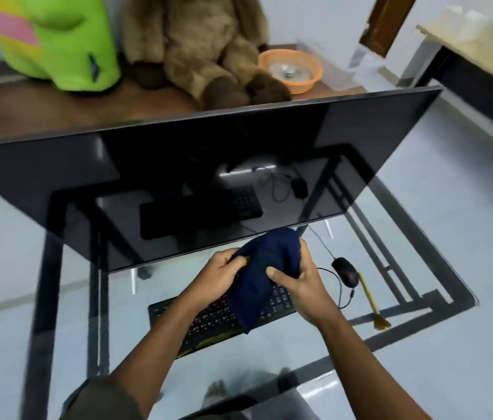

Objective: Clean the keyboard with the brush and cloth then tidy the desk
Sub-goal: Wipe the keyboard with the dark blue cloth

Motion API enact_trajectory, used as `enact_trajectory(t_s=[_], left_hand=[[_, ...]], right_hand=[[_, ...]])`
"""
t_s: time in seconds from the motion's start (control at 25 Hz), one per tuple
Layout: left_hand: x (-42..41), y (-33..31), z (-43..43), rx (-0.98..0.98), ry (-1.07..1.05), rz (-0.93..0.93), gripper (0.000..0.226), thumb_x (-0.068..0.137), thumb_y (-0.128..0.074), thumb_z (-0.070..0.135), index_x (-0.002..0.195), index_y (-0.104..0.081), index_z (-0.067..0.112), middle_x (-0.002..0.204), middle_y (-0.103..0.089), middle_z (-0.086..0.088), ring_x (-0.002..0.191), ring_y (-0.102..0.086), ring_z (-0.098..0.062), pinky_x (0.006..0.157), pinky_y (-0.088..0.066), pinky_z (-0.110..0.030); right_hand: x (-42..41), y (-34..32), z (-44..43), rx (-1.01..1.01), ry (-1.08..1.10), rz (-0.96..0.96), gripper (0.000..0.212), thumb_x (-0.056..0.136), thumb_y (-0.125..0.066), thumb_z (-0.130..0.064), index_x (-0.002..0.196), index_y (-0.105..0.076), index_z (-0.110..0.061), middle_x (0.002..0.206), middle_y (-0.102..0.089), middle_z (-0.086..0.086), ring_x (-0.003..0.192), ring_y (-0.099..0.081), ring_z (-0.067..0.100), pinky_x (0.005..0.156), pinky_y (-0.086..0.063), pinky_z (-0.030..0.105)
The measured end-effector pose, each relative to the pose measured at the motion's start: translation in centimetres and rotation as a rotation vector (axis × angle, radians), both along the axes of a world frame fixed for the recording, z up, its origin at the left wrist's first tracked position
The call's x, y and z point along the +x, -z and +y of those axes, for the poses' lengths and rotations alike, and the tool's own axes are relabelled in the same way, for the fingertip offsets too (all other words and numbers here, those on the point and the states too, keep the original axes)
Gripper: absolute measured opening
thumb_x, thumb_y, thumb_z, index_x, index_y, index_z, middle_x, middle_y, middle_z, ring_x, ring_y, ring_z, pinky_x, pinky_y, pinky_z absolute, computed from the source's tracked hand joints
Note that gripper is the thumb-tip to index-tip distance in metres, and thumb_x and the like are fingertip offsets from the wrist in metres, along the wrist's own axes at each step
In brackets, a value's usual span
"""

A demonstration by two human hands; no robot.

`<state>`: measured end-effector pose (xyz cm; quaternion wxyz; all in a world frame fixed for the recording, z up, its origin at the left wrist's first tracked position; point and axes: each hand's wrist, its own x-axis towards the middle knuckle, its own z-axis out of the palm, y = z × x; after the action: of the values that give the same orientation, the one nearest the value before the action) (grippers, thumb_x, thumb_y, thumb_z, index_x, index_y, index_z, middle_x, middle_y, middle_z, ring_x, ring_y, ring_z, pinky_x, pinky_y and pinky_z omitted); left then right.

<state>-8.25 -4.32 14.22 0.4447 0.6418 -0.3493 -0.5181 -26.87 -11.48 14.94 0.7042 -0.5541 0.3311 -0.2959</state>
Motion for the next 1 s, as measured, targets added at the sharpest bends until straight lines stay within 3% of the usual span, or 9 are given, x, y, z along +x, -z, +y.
enact_trajectory(t_s=[0.12,0.2,0.32,0.44,0.6,0.72,0.88,1.0], left_hand=[[3.0,2.9,3.9,0.129,-0.030,-0.168,0.023,0.095,-0.057,0.031,0.085,-0.070,0.014,0.082,-0.073,-0.007,0.071,-0.063,-0.012,0.068,-0.048,-0.035],[3.7,4.8,6.2,0.197,-0.064,-0.261,0.030,0.093,-0.061,0.043,0.077,-0.067,0.018,0.076,-0.071,-0.004,0.066,-0.063,-0.010,0.063,-0.048,-0.032],[3.9,8.5,9.0,0.262,-0.144,-0.376,0.034,0.082,-0.068,0.057,0.088,-0.064,0.024,0.082,-0.070,0.008,0.076,-0.065,-0.007,0.071,-0.055,-0.031],[4.0,12.5,11.2,0.382,-0.349,-0.514,0.059,0.077,-0.068,0.065,0.115,-0.056,0.022,0.106,-0.065,0.002,0.099,-0.061,-0.019,0.087,-0.053,-0.040],[4.1,15.4,13.2,0.603,-0.598,-0.752,0.077,0.079,-0.066,0.064,0.126,-0.049,0.006,0.118,-0.055,-0.017,0.112,-0.053,-0.037,0.092,-0.046,-0.055],[3.4,16.8,13.7,0.688,-0.612,-0.720,0.080,0.077,-0.066,0.068,0.122,-0.048,0.004,0.118,-0.053,-0.018,0.111,-0.052,-0.038,0.091,-0.044,-0.056],[2.8,18.2,14.7,0.588,-0.648,-0.670,0.074,0.075,-0.073,0.060,0.122,-0.051,0.008,0.111,-0.056,-0.015,0.103,-0.053,-0.035,0.086,-0.049,-0.053],[3.2,18.9,15.9,0.486,-0.728,-0.587,0.065,0.076,-0.079,0.048,0.127,-0.056,0.015,0.110,-0.060,-0.010,0.103,-0.056,-0.031,0.083,-0.053,-0.049]], right_hand=[[3.7,2.2,3.2,0.087,0.015,0.010,0.059,0.084,-0.073,0.005,0.133,-0.050,-0.018,0.129,-0.062,0.014,0.120,-0.061,0.034,0.096,-0.053,0.053],[5.1,3.7,4.4,0.184,0.021,0.037,0.060,0.082,-0.074,0.006,0.132,-0.052,-0.020,0.127,-0.065,0.012,0.116,-0.064,0.032,0.092,-0.055,0.053],[6.2,5.8,4.4,0.254,-0.006,0.158,0.057,0.081,-0.071,0.009,0.126,-0.057,-0.023,0.120,-0.069,0.010,0.110,-0.066,0.033,0.089,-0.057,0.056],[6.5,7.4,1.4,0.025,-0.142,0.441,0.049,0.080,-0.065,0.007,0.112,-0.066,-0.030,0.103,-0.074,0.003,0.102,-0.068,0.030,0.086,-0.057,0.046],[7.2,8.3,-4.0,-0.391,-0.364,0.706,0.054,0.074,-0.071,-0.006,0.122,-0.068,-0.029,0.100,-0.070,-0.004,0.090,-0.067,0.017,0.082,-0.056,0.037],[8.0,9.7,-7.1,-0.643,-0.589,0.825,0.051,0.077,-0.069,-0.007,0.123,-0.067,-0.031,0.094,-0.059,-0.004,0.081,-0.060,0.019,0.072,-0.049,0.032],[7.9,13.4,-7.6,-0.844,-0.899,0.916,0.046,0.085,-0.073,-0.025,0.130,-0.062,-0.031,0.105,-0.049,-0.002,0.102,-0.047,0.020,0.084,-0.042,0.034],[7.5,15.0,-7.3,-0.979,-0.904,0.884,0.043,0.089,-0.068,-0.044,0.130,-0.062,-0.032,0.118,-0.052,-0.002,0.109,-0.042,0.019,0.088,-0.035,0.036]])
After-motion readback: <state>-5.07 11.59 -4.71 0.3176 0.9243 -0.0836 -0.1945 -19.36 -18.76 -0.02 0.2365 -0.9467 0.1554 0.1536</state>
